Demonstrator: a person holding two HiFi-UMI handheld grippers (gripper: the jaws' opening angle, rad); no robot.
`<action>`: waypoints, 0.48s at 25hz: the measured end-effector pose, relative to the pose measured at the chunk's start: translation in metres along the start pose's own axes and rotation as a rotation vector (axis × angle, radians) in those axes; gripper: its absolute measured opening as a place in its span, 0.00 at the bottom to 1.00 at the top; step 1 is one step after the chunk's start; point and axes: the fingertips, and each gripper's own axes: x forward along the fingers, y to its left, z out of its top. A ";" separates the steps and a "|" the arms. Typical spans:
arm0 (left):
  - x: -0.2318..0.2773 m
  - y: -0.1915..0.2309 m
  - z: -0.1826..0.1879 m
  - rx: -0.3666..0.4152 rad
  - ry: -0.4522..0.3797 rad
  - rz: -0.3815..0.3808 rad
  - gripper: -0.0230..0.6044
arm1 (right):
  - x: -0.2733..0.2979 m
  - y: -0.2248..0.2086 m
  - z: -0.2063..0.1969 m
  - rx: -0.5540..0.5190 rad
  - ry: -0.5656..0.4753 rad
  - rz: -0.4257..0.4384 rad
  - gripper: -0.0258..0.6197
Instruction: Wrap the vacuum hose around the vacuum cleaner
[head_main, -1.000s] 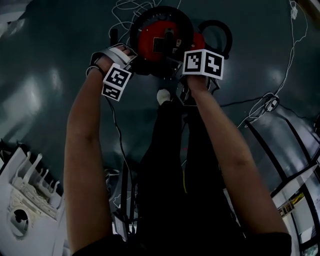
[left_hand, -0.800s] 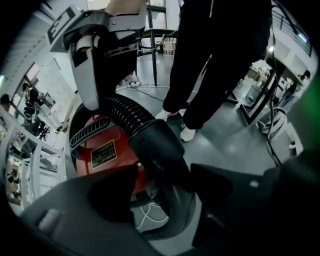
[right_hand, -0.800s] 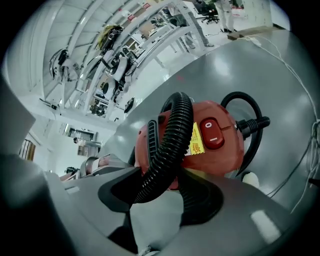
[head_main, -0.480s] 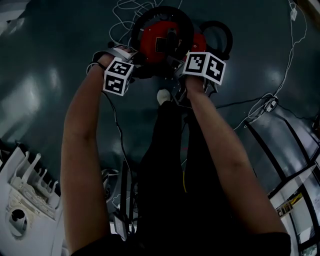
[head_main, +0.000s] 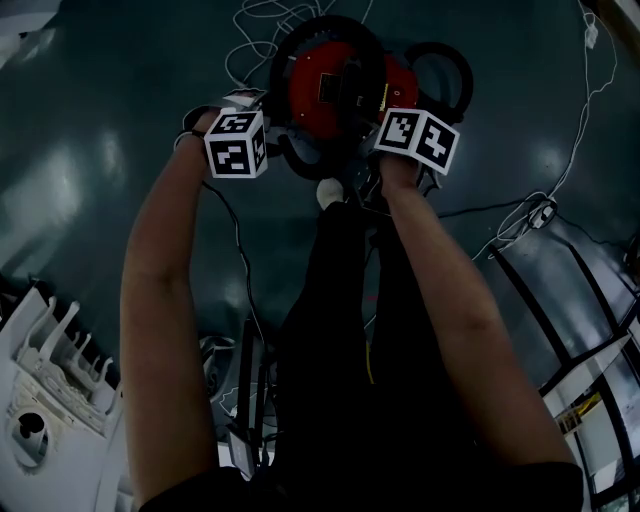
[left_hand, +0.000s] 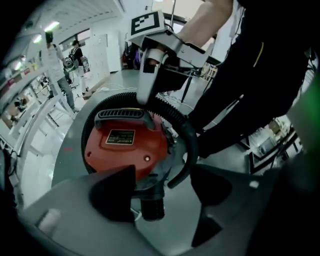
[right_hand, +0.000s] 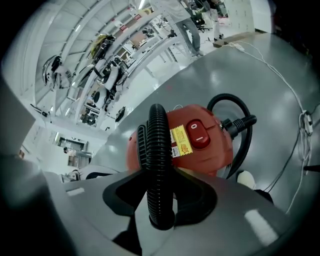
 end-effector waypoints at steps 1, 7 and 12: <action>0.000 0.000 0.005 -0.031 -0.023 0.006 0.59 | 0.000 0.000 0.001 -0.009 -0.006 -0.001 0.28; 0.002 -0.007 0.047 -0.156 -0.177 0.056 0.56 | 0.005 -0.013 -0.006 -0.121 0.007 -0.070 0.28; 0.007 -0.013 0.056 -0.158 -0.193 0.102 0.52 | 0.004 -0.034 -0.004 -0.226 0.015 -0.185 0.29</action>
